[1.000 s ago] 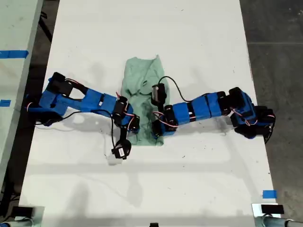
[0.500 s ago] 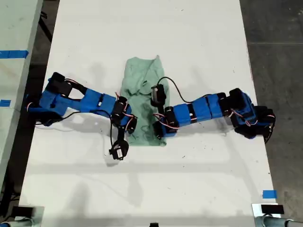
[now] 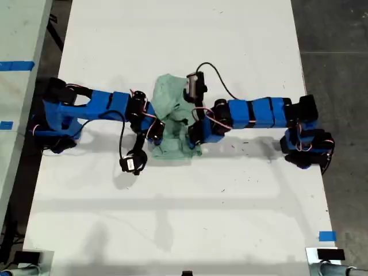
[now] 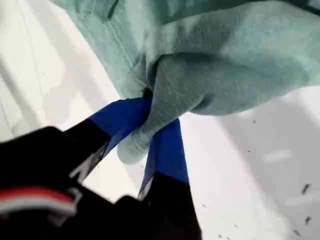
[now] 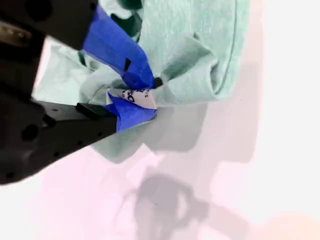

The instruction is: Fold tshirt

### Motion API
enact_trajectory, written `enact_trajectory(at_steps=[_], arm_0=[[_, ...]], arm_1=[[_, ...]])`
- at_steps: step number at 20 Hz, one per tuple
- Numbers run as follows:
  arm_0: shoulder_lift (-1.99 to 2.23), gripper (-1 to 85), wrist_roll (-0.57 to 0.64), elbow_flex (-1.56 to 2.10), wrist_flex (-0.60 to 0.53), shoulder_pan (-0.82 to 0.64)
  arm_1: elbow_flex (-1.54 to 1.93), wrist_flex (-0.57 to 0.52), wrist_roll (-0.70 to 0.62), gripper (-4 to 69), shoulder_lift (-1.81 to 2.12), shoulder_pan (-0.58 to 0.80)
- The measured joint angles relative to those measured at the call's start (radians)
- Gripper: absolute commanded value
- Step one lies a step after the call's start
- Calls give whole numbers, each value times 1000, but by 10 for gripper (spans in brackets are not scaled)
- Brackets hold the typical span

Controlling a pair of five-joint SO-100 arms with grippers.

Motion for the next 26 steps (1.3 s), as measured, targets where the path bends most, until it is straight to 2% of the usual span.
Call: enact_trajectory(at_steps=[2,6,8,11,12,13,14,15,17,19,22,24,25,26], arm_0=[[41,0,94,0,28,-126],[80,0,299,0,26,-413],[80,0,356,0,28,-502],[80,5,416,0,15,-558],[80,130,426,0,6,-571],[80,280,436,0,5,-589],[80,293,453,0,5,-618],[91,309,466,3,8,-657],[183,324,488,44,0,-759],[339,321,509,141,-23,-879],[658,304,520,439,-132,-962],[882,266,520,680,-206,-956],[983,220,514,792,-233,-951],[1081,165,503,904,-258,-945]], arm_1=[[14,-2,-84,-17,28,123],[18,-75,-212,-17,43,344],[35,-124,-250,-17,43,414],[37,-167,-281,-8,43,462],[38,-176,-290,102,43,472],[40,-202,-298,174,43,491],[40,-213,-298,219,43,517],[40,-215,-298,347,44,557],[41,-213,-302,342,52,657],[80,-181,-314,300,130,764],[288,-166,-314,256,344,836],[514,-219,-301,232,531,838],[644,-265,-290,213,634,836],[775,-304,-278,157,744,836]])
